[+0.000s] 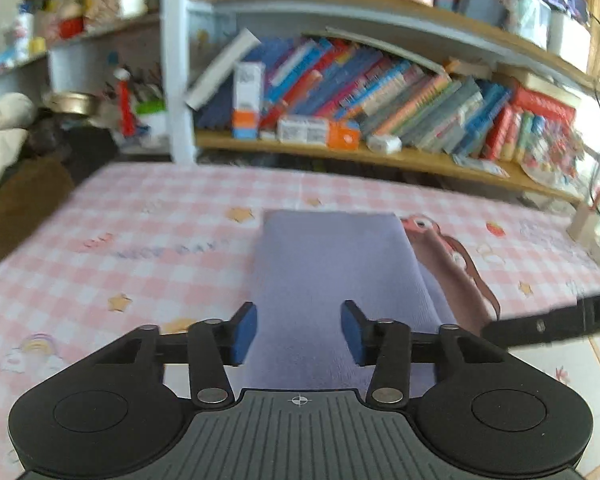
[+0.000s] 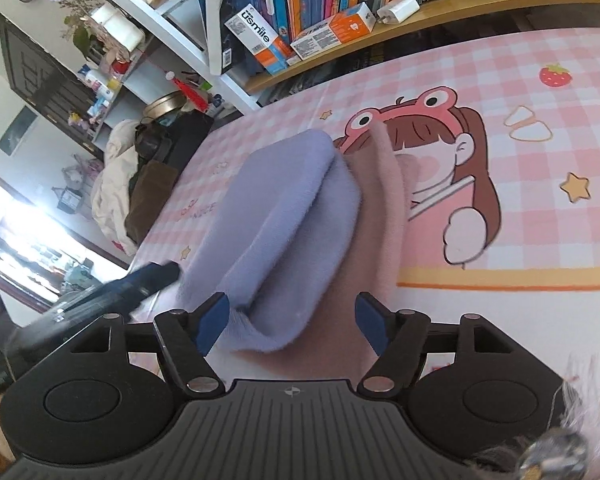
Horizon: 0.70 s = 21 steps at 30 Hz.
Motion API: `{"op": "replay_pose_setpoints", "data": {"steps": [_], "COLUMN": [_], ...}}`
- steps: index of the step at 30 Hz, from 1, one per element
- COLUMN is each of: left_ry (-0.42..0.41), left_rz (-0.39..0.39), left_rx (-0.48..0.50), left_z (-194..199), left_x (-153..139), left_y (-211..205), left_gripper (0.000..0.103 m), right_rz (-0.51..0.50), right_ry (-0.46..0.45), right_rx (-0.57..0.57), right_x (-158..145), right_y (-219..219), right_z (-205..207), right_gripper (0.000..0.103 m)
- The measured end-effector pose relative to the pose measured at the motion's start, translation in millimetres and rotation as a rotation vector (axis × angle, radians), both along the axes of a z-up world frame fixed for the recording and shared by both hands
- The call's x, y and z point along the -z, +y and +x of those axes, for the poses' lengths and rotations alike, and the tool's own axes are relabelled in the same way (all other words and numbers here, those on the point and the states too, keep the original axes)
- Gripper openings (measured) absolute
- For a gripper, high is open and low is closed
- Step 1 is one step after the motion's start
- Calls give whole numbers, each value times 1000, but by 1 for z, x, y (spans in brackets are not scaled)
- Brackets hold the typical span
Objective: Fold clothes
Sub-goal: 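Lift both sweater ends and fold them over toward the middle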
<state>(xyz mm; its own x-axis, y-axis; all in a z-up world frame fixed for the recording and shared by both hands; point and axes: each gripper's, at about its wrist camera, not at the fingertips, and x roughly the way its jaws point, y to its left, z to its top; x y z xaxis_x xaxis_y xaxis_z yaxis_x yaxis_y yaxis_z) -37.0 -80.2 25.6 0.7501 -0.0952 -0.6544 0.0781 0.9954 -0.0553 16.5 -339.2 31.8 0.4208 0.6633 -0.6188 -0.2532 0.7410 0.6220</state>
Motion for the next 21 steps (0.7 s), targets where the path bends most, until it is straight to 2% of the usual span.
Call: {"op": "replay_pose_setpoints", "data": {"steps": [3, 8, 15, 17, 19, 21], "left_ry": [48, 60, 60, 60, 62, 62], "left_rz": [13, 32, 48, 51, 49, 49], "left_rx": [82, 150, 201, 209, 214, 217], "left_z": [5, 0, -2, -1, -1, 0], "left_x": [17, 28, 29, 29, 29, 29], "left_y": [-10, -19, -15, -16, -15, -15], "left_gripper": [34, 34, 35, 35, 36, 37], "right_rz": [-8, -23, -53, -105, -174, -190], "right_ry": [12, 79, 48, 8, -43, -112], "right_rx": [12, 37, 47, 34, 13, -30], "right_x": [1, 17, 23, 20, 16, 6], "right_y": [11, 24, 48, 58, 69, 76], "right_z": [6, 19, 32, 34, 35, 29], "right_gripper": [71, 72, 73, 68, 38, 20]}}
